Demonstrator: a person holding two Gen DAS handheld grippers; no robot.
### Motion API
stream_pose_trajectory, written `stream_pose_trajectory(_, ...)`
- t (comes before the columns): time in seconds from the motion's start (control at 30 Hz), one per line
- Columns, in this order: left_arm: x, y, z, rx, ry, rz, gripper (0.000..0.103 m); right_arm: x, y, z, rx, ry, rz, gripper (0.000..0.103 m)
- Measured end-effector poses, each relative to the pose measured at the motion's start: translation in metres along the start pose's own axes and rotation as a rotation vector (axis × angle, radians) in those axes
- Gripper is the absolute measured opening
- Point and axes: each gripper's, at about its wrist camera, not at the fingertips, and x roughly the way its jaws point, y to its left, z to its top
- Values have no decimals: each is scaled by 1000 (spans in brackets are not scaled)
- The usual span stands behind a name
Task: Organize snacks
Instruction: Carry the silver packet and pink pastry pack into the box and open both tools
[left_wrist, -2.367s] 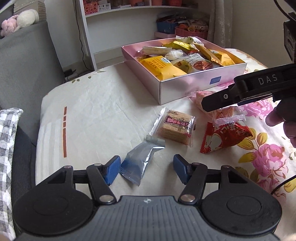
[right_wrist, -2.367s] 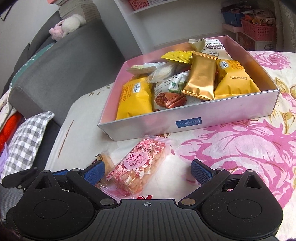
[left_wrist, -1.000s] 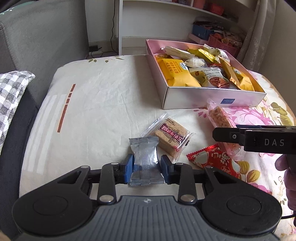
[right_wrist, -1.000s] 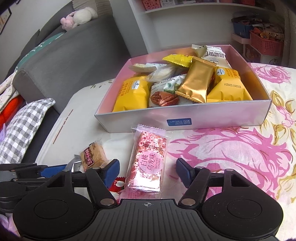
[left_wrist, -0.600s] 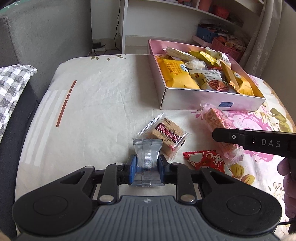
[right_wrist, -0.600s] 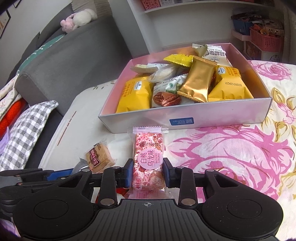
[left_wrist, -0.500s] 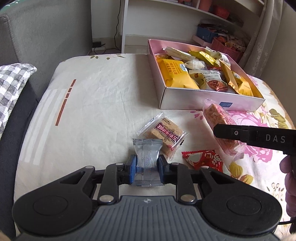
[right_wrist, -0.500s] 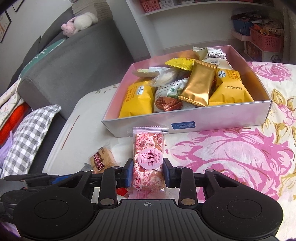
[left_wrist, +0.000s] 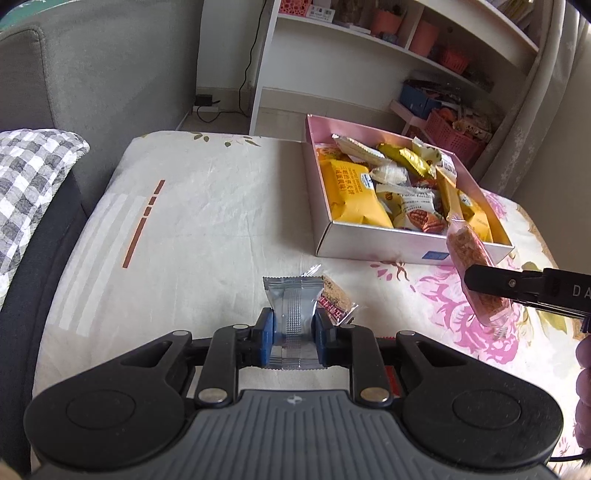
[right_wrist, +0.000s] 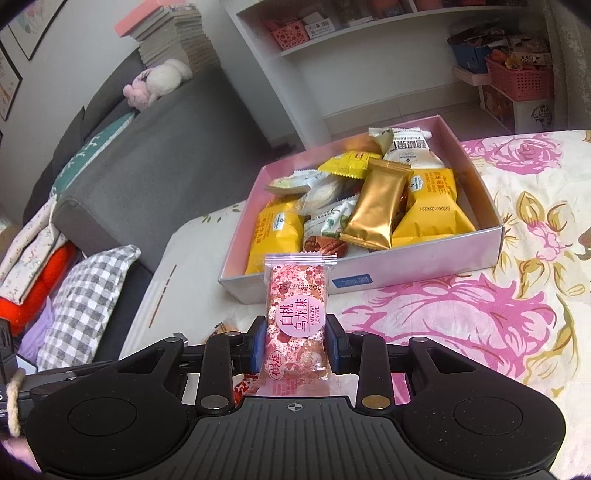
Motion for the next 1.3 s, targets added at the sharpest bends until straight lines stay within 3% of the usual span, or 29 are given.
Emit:
stream_pose_trajectory(0.27, -11, -12, 18, -52, -90, -49, 20, -8, -15, 17, 77, -52, -5, 32)
stream_pose_trajectory(0.6, 12, -47, 37, -85, -185, -162, 20, 3, -41, 35, 175, -99, -12, 32)
stream_pose_trajectory(0.87, 47, -77, 57, 56, -200, -120, 20, 16, -48, 64, 180, -148, 11, 32)
stream_pose_trajectory(1.0, 61, -72, 54, 35, -200, -155, 20, 27, -50, 73, 188, -158, 53, 32)
stream_pose_trajectory(1.3, 77, -77, 58, 40, -185, -121, 20, 50, -51, 79, 156, -154, 62, 32)
